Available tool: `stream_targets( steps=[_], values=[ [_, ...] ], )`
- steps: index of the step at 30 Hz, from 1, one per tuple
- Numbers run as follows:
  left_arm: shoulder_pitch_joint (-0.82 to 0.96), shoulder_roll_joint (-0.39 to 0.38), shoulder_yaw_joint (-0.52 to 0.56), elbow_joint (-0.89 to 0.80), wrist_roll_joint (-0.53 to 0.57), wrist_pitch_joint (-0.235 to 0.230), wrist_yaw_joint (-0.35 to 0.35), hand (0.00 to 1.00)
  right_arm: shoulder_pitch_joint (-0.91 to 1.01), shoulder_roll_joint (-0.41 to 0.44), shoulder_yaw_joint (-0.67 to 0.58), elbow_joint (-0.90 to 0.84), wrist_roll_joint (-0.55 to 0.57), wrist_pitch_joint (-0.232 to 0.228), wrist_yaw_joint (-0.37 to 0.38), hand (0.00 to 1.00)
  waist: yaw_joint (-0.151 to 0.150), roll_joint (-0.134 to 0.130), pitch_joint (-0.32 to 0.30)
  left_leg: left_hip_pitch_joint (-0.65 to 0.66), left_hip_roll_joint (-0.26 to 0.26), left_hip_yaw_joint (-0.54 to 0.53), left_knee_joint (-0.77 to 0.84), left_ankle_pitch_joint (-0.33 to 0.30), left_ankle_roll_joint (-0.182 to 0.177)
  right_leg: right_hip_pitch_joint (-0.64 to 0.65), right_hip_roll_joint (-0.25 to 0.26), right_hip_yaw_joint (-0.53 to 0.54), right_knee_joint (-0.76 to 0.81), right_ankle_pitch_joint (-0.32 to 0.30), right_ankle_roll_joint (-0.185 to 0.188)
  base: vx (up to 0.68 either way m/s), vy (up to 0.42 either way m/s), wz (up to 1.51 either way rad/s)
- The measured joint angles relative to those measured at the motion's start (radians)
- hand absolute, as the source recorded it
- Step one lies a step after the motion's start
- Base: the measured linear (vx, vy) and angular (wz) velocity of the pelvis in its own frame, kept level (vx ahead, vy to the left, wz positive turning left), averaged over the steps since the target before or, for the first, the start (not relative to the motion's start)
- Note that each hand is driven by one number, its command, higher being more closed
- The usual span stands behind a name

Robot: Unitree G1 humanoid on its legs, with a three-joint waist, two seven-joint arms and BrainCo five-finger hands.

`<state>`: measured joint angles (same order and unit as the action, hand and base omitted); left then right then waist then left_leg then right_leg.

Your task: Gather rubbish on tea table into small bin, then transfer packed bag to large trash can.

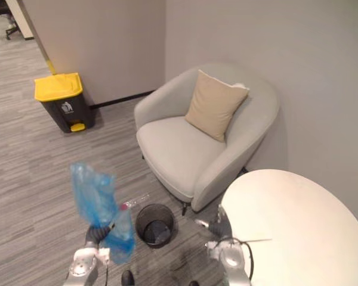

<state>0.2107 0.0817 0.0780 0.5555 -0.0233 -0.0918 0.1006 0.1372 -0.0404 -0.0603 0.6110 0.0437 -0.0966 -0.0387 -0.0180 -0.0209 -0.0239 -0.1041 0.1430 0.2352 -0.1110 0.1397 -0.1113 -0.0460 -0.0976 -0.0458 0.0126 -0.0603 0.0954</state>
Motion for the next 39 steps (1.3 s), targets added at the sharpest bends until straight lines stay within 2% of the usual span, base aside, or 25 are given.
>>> stream_targets(
  steps=[5, 10, 13, 14, 16, 17, 18, 19, 20, 22, 23, 24, 25, 26, 27, 28, 30, 31, 32, 33, 34, 36, 37, 38, 39],
  values=[
    [0.003, 0.001, 0.012, 0.108, 0.001, 0.016, -0.017, 1.0, -0.01, -0.001, -0.006, 0.062, -0.004, 0.019, 0.0, 0.0, 0.003, 0.002, 0.006, 0.022, -0.003, 0.001, 0.0, -0.005, -0.001, 0.023, -0.003, 0.0, 0.002, -0.008, 0.001, 0.07, -0.018, -0.01],
    [-0.005, 0.001, 0.011, 0.189, 0.0, 0.016, -0.019, 1.0, -0.076, -0.011, -0.006, 0.158, -0.007, 0.022, -0.002, 0.0, 0.007, 0.002, 0.067, 0.053, -0.011, 0.02, 0.002, -0.012, -0.002, 0.038, -0.01, 0.021, 0.014, -0.016, 0.002, 0.03, 0.006, -0.1],
    [-0.035, 0.002, 0.012, 0.225, 0.0, 0.016, -0.019, 1.0, -0.13, -0.01, -0.003, 0.172, -0.031, 0.028, -0.009, 0.0, 0.026, -0.001, 0.133, 0.046, -0.01, 0.069, 0.007, -0.01, 0.001, -0.026, -0.009, 0.072, 0.068, -0.016, 0.003, -0.04, 0.021, -0.4],
    [-0.035, 0.002, 0.012, 0.225, -0.001, 0.016, -0.018, 1.0, -0.135, -0.01, 0.0, 0.173, -0.04, 0.028, -0.011, 0.0, 0.027, -0.002, 0.133, 0.037, -0.011, 0.074, 0.007, -0.009, 0.004, -0.039, -0.009, 0.076, 0.078, -0.016, 0.003, -0.07, 0.025, -0.41],
    [-0.05, 0.004, 0.011, 0.222, -0.009, 0.016, -0.018, 1.0, -0.141, -0.01, 0.017, 0.173, -0.045, 0.029, -0.02, 0.0, 0.026, -0.009, 0.149, -0.006, -0.012, 0.077, 0.056, -0.029, 0.024, -0.098, -0.016, 0.074, 0.151, -0.016, 0.004, -0.05, 0.02, -0.09],
    [-0.066, 0.002, 0.01, 0.211, -0.019, 0.016, -0.019, 1.0, -0.14, -0.015, 0.031, 0.172, -0.045, 0.03, -0.023, 0.0, 0.026, -0.013, 0.162, -0.036, -0.019, 0.057, 0.137, -0.085, 0.052, -0.121, -0.029, 0.076, 0.213, -0.015, 0.005, -0.04, 0.041, 0.03],
    [-0.067, 0.0, 0.011, 0.206, -0.02, 0.015, -0.018, 1.0, -0.136, -0.015, 0.033, 0.172, -0.045, 0.03, -0.023, 0.0, 0.028, -0.013, 0.162, -0.039, -0.018, 0.056, 0.148, -0.092, 0.059, -0.114, -0.029, 0.078, 0.209, -0.012, 0.012, -0.04, 0.041, 0.14],
    [-0.066, -0.001, 0.016, 0.186, -0.02, 0.011, -0.018, 1.0, -0.127, -0.012, 0.04, 0.171, -0.045, 0.033, -0.024, 0.0, 0.027, -0.008, 0.175, -0.043, -0.005, 0.058, 0.188, -0.11, 0.068, -0.129, -0.034, 0.084, 0.378, -0.102, 0.032, -0.04, -0.005, 0.49],
    [-0.066, 0.003, 0.016, 0.173, -0.02, 0.011, -0.017, 1.0, -0.109, -0.004, 0.048, 0.169, -0.046, 0.033, -0.026, 0.0, 0.023, -0.023, 0.171, -0.06, -0.02, 0.023, 0.238, -0.12, 0.072, -0.144, -0.037, 0.086, 0.582, -0.168, 0.048, -0.03, -0.027, 0.63],
    [-0.06, 0.003, 0.017, 0.16, -0.02, 0.011, -0.016, 1.0, -0.102, -0.001, 0.064, 0.169, -0.046, 0.033, -0.027, 0.0, 0.034, -0.046, 0.158, -0.095, -0.043, -0.007, 0.284, -0.123, 0.07, -0.131, -0.027, 0.107, 0.664, -0.205, 0.043, -0.05, -0.066, 0.66],
    [-0.059, -0.002, 0.022, 0.162, -0.02, 0.013, -0.015, 1.0, -0.112, -0.006, 0.066, 0.168, -0.046, 0.032, -0.033, 0.0, 0.048, -0.046, 0.157, -0.114, -0.044, -0.02, 0.302, -0.12, 0.067, -0.116, -0.018, 0.119, 0.604, -0.22, 0.044, -0.05, -0.064, 0.35],
    [-0.057, -0.008, 0.022, 0.161, -0.021, 0.013, -0.015, 1.0, -0.119, -0.009, 0.066, 0.168, -0.046, 0.031, -0.036, 0.0, 0.056, -0.037, 0.158, -0.119, -0.041, -0.021, 0.299, -0.118, 0.064, -0.107, -0.011, 0.12, 0.572, -0.226, 0.033, -0.13, -0.044, -0.12],
    [-0.054, -0.025, 0.021, 0.157, -0.021, 0.012, -0.015, 1.0, -0.14, -0.01, 0.067, 0.166, -0.046, 0.029, -0.045, 0.0, 0.081, -0.026, 0.157, -0.146, -0.032, -0.017, 0.293, -0.101, 0.059, -0.092, -0.002, 0.118, 0.477, -0.245, 0.003, -0.13, -0.044, -0.24],
    [-0.051, -0.028, 0.02, 0.156, -0.021, 0.012, -0.014, 1.0, -0.146, -0.008, 0.068, 0.164, -0.046, 0.028, -0.047, 0.0, 0.083, -0.025, 0.157, -0.158, -0.028, -0.016, 0.289, -0.093, 0.062, -0.088, -0.002, 0.114, 0.449, -0.258, -0.012, -0.22, -0.095, -0.11],
    [-0.048, -0.033, 0.01, 0.152, -0.021, 0.012, -0.014, 1.0, -0.163, -0.009, 0.073, 0.154, -0.046, 0.027, -0.051, 0.0, 0.083, -0.013, 0.165, -0.2, -0.028, -0.029, 0.284, -0.063, 0.059, -0.089, -0.002, 0.1, 0.388, -0.286, -0.023, -0.23, -0.097, 0.42],
    [-0.06, -0.049, -0.005, 0.149, -0.021, 0.014, -0.013, 1.0, -0.175, -0.022, 0.069, 0.151, -0.046, 0.027, -0.059, 0.0, 0.071, 0.025, 0.189, -0.213, -0.016, -0.068, 0.258, -0.023, 0.053, -0.091, 0.019, 0.059, 0.383, -0.267, -0.034, -0.25, -0.097, 0.54],
    [-0.057, -0.062, -0.029, 0.133, -0.025, 0.014, -0.01, 1.0, -0.154, -0.031, 0.064, 0.151, -0.046, 0.028, -0.069, 0.0, 0.072, 0.053, 0.189, -0.21, -0.007, -0.097, 0.206, 0.037, 0.041, -0.092, 0.041, 0.019, 0.388, -0.259, -0.045, -0.23, -0.101, 0.58],
    [-0.048, -0.068, -0.035, 0.117, -0.034, 0.012, -0.009, 1.0, -0.142, -0.034, 0.063, 0.15, -0.046, 0.029, -0.076, 0.0, 0.072, 0.069, 0.182, -0.205, 0.003, -0.114, 0.159, 0.039, 0.034, -0.093, 0.058, -0.011, 0.384, -0.245, -0.062, -0.24, -0.102, 0.8],
    [-0.044, -0.068, -0.039, 0.106, -0.04, 0.013, -0.009, 1.0, -0.134, -0.026, 0.051, 0.147, -0.049, 0.032, -0.083, 0.0, 0.064, 0.073, 0.177, -0.205, 0.007, -0.096, 0.118, -0.035, 0.035, -0.089, 0.042, -0.063, 0.337, -0.214, -0.085, -0.18, -0.044, 0.74],
    [-0.051, -0.068, -0.042, 0.101, -0.039, 0.013, -0.008, 1.0, -0.133, -0.015, 0.04, 0.145, -0.051, 0.032, -0.086, 0.0, 0.058, 0.058, 0.182, -0.215, 0.005, -0.069, 0.132, -0.073, 0.045, -0.091, 0.027, -0.083, 0.318, -0.2, -0.088, -0.28, -0.048, 0.88],
    [-0.07, -0.064, -0.052, 0.098, -0.039, 0.013, -0.008, 1.0, -0.138, -0.012, 0.017, 0.145, -0.056, 0.035, -0.094, 0.0, 0.057, 0.029, 0.197, -0.241, -0.004, -0.014, 0.25, -0.082, 0.072, -0.09, -0.012, -0.106, 0.304, -0.177, -0.091, -0.25, -0.048, 0.79],
    [-0.071, -0.066, -0.077, 0.096, -0.038, 0.013, -0.013, 1.0, -0.124, -0.026, 0.013, 0.145, -0.083, 0.036, -0.098, 0.0, 0.05, 0.018, 0.196, -0.246, 0.011, 0.044, 0.526, -0.143, 0.079, -0.09, -0.054, -0.159, 0.276, -0.147, -0.082, -0.2, -0.013, 0.84],
    [-0.073, -0.067, -0.089, 0.105, -0.038, 0.013, -0.018, 1.0, -0.114, -0.038, 0.013, 0.151, -0.085, 0.037, -0.098, 0.0, 0.048, 0.042, 0.181, -0.207, 0.038, 0.068, 0.591, -0.206, 0.072, -0.089, -0.059, -0.187, 0.258, -0.13, -0.074, -0.1, 0.055, 0.65],
    [-0.074, -0.067, -0.091, 0.106, -0.038, 0.013, -0.018, 1.0, -0.113, -0.041, 0.012, 0.153, -0.085, 0.039, -0.098, 0.0, 0.046, 0.049, 0.177, -0.19, 0.044, 0.075, 0.587, -0.227, 0.065, -0.089, -0.059, -0.196, 0.249, -0.123, -0.07, -0.08, 0.121, 0.8],
    [-0.083, -0.065, -0.092, 0.11, -0.038, 0.013, -0.018, 1.0, -0.115, -0.043, 0.003, 0.156, -0.086, 0.041, -0.098, 0.0, 0.037, 0.064, 0.169, -0.125, 0.052, 0.107, 0.509, -0.267, 0.045, -0.089, -0.061, -0.226, 0.224, -0.098, -0.053, -0.05, 0.172, 0.73]
  ],
)
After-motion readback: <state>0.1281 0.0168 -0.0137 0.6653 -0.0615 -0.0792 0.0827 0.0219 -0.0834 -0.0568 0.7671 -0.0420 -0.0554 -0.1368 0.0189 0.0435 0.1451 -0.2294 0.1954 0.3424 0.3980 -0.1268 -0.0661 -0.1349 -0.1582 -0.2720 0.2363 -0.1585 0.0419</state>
